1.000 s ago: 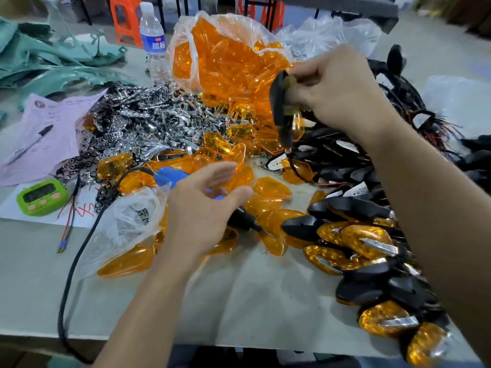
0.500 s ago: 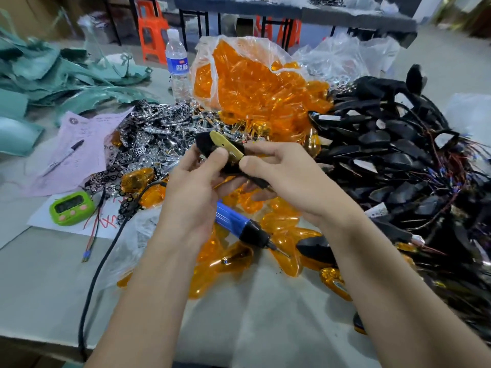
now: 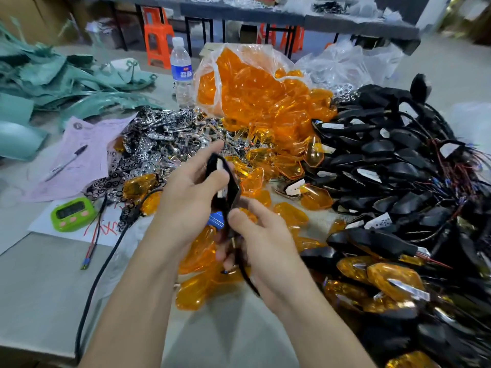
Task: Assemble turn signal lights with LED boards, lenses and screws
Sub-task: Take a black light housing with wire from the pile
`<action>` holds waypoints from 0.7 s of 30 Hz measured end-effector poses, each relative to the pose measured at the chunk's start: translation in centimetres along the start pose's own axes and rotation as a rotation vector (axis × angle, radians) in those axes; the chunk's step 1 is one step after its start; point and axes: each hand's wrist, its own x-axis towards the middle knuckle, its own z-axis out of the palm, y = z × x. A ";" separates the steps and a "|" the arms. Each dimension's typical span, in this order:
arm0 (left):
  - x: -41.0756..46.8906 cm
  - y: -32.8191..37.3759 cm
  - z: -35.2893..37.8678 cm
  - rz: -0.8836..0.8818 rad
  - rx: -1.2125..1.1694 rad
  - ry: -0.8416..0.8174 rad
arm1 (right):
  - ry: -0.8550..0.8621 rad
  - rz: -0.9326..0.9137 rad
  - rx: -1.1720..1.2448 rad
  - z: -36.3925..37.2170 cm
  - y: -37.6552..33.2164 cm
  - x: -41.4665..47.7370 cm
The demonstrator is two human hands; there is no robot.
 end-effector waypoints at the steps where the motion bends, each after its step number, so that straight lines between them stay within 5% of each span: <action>1: 0.0 -0.6 -0.2 -0.023 0.068 -0.023 | -0.034 0.052 0.073 0.0 0.5 -0.2; 6: -0.3 -2.7 0.0 -0.072 0.134 -0.079 | -0.033 0.118 0.092 -0.7 2.0 -0.4; 21: -1.4 -4.8 2.4 -0.242 -0.070 -0.100 | 0.231 -0.080 -0.179 -2.2 3.5 2.6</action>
